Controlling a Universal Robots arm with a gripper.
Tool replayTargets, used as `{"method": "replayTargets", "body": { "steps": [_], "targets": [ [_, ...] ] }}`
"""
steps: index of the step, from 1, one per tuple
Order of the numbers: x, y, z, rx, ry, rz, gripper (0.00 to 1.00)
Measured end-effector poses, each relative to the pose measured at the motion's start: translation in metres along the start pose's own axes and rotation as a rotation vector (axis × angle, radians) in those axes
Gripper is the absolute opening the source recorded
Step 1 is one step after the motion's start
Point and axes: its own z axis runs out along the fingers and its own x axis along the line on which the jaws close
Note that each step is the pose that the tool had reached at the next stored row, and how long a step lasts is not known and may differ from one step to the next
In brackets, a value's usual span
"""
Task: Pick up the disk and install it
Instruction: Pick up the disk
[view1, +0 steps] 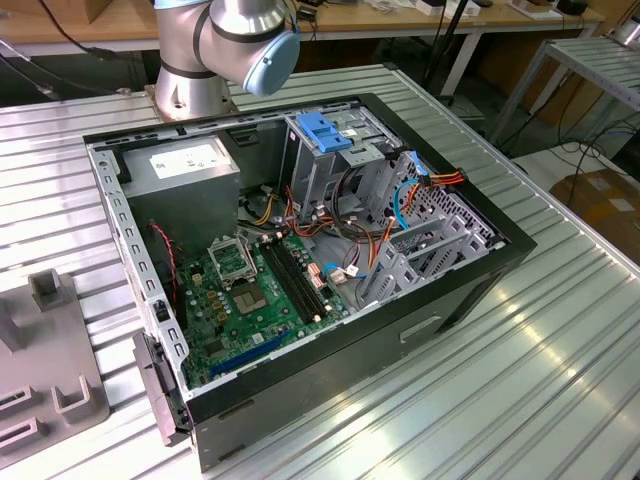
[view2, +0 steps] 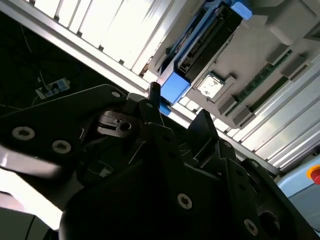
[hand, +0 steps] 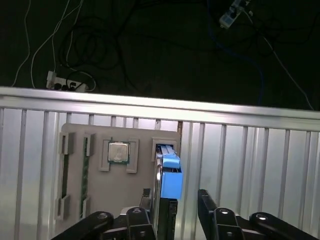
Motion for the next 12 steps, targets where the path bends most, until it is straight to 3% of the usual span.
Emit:
{"method": "replayTargets", "body": {
  "steps": [1, 2, 12],
  "targets": [
    [0.0001, -0.0001, 0.0027, 0.0002, 0.0, 0.006, 0.49],
    [0.0002, -0.0001, 0.0056, 0.0006, -0.0001, 0.009, 0.56],
    [0.0047, -0.0035, 0.0286, 0.0012, -0.0004, 0.033, 0.56]
  ]
}}
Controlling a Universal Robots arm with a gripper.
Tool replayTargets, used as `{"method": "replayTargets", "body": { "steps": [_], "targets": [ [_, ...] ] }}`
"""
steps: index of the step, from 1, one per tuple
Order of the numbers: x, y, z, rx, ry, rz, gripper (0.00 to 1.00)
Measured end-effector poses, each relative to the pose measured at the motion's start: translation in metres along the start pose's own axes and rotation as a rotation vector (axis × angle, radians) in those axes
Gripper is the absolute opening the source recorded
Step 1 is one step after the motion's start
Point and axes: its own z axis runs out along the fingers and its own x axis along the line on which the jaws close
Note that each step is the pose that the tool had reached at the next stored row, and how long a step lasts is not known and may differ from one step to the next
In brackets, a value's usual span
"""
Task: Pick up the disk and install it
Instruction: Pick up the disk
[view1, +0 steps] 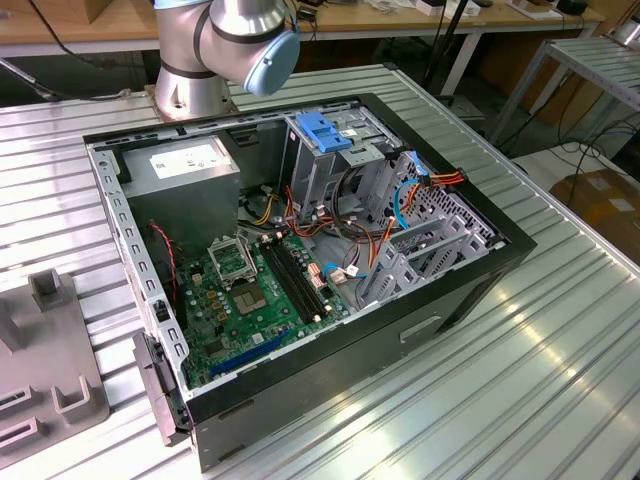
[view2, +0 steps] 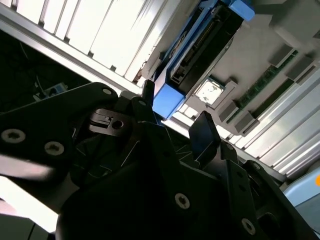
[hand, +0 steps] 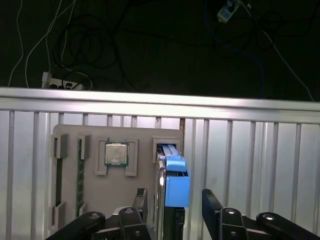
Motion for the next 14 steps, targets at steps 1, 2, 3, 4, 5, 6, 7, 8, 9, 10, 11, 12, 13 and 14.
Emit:
{"method": "replayTargets", "body": {
  "steps": [1, 2, 3, 4, 5, 6, 7, 8, 9, 10, 11, 12, 13, 14],
  "targets": [
    [0.0001, -0.0001, 0.0016, 0.0001, 0.0, 0.0, 0.56],
    [0.0001, -0.0001, 0.0031, 0.0, 0.0, 0.001, 0.56],
    [0.0002, -0.0002, 0.0047, 0.0001, 0.0005, 0.001, 0.56],
    [0.0004, -0.0003, 0.0067, 0.0002, 0.0023, 0.003, 0.56],
    [0.0004, -0.0003, 0.0079, 0.0001, 0.0043, 0.005, 0.56],
    [0.0004, -0.0003, 0.0093, 0.0, 0.0066, 0.008, 0.56],
    [0.0004, -0.0003, 0.0106, 0.0, 0.0087, 0.011, 0.56],
    [0.0004, -0.0003, 0.011, -0.0001, 0.0093, 0.012, 0.56],
    [0.0004, -0.0003, 0.011, -0.0002, 0.0094, 0.012, 0.56],
    [0.0004, -0.0003, 0.0114, 0.0, 0.0093, 0.012, 0.56],
    [0.0004, -0.0003, 0.0116, 0.0, 0.0093, 0.012, 0.56],
    [0.0004, -0.0003, 0.0116, 0.0, 0.0093, 0.012, 0.56],
    [0.0004, -0.0003, 0.0116, 0.0, 0.0093, 0.012, 0.56],
    [0.0004, -0.0003, 0.0116, 0.0, 0.0093, 0.012, 0.56]
  ]
}}
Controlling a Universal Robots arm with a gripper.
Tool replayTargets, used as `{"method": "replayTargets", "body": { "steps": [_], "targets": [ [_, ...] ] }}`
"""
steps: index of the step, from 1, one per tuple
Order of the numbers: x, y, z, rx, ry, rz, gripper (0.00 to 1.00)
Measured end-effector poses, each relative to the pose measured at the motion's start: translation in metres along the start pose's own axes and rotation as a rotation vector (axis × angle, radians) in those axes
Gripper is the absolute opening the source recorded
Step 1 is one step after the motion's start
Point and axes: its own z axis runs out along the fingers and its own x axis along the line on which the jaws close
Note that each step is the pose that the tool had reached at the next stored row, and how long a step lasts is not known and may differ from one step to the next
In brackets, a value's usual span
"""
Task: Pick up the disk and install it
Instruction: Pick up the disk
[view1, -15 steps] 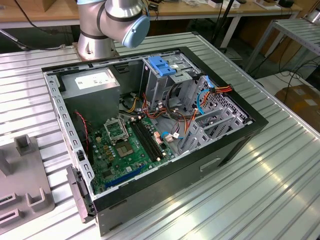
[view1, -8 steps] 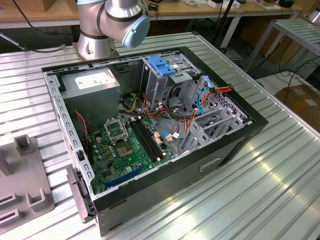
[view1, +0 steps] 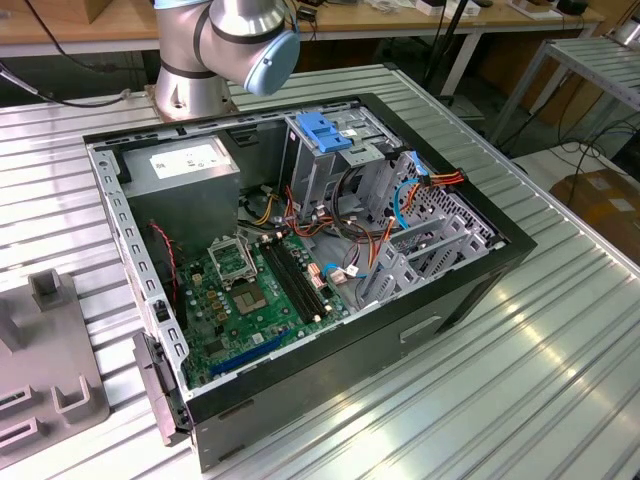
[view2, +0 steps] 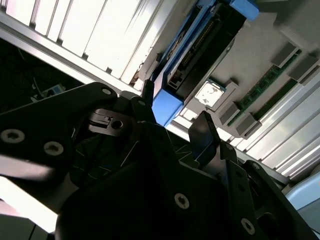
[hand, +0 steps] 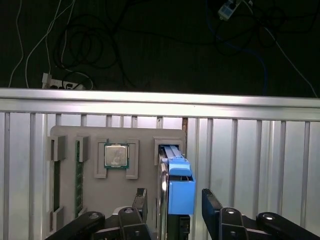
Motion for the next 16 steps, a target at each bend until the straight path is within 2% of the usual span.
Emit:
{"method": "replayTargets", "body": {
  "steps": [8, 9, 10, 11, 16],
  "targets": [
    [0.0, 0.0, 0.0008, -0.0001, -0.0001, 0.0, 0.56],
    [0.0002, 0.001, 0.0119, -0.0132, -0.001, 0.002, 0.56],
    [0.0002, 0.0088, 0.0205, -0.0121, -0.0011, 0.002, 0.56],
    [0.0002, 0.0082, 0.0284, -0.0113, -0.0017, 0.038, 0.56],
    [-0.0001, 0.0072, 0.0286, -0.0114, -0.0017, 0.038, 0.56]
  ]
}}
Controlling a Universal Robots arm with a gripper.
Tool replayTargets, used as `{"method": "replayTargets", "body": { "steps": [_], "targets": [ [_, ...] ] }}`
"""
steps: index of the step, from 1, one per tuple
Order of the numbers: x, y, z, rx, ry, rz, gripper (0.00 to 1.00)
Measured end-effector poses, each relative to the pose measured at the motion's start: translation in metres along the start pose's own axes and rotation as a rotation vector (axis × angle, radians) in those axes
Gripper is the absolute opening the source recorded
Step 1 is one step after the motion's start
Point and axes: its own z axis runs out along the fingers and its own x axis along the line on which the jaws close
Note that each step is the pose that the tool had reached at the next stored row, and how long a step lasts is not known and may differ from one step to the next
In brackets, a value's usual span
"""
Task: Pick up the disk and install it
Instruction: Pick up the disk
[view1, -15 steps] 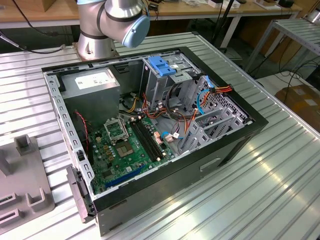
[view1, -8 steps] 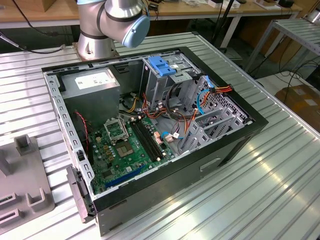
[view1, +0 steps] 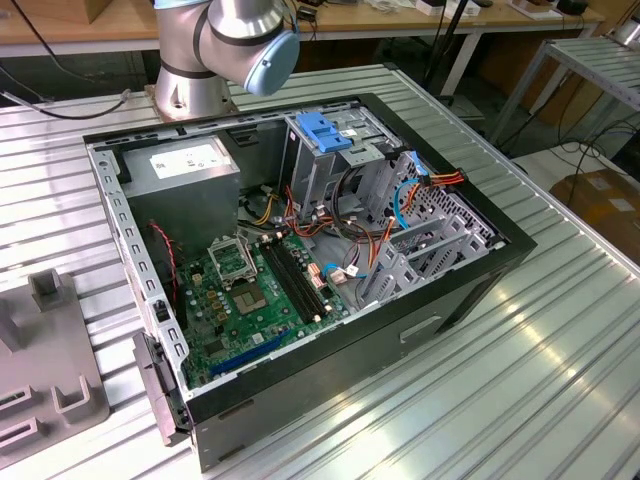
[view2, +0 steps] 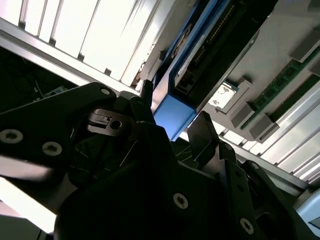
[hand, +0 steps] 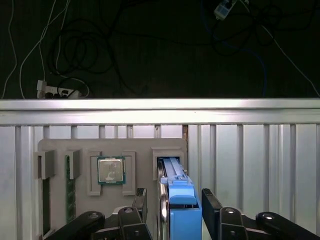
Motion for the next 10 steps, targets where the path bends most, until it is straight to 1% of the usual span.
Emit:
{"method": "replayTargets", "body": {
  "steps": [7, 8, 9, 10],
  "targets": [
    [-0.0006, -0.0011, 0.0014, 0.0001, -0.0001, 0.006, 0.56],
    [-0.0006, -0.0012, 0.0016, 0.0002, -0.0001, 0.012, 0.54],
    [-0.0007, -0.0016, 0.0017, 0.0005, 0.0, 0.015, 0.47],
    [-0.0007, -0.0022, 0.0017, 0.0005, 0.0005, 0.018, 0.47]
  ]
}}
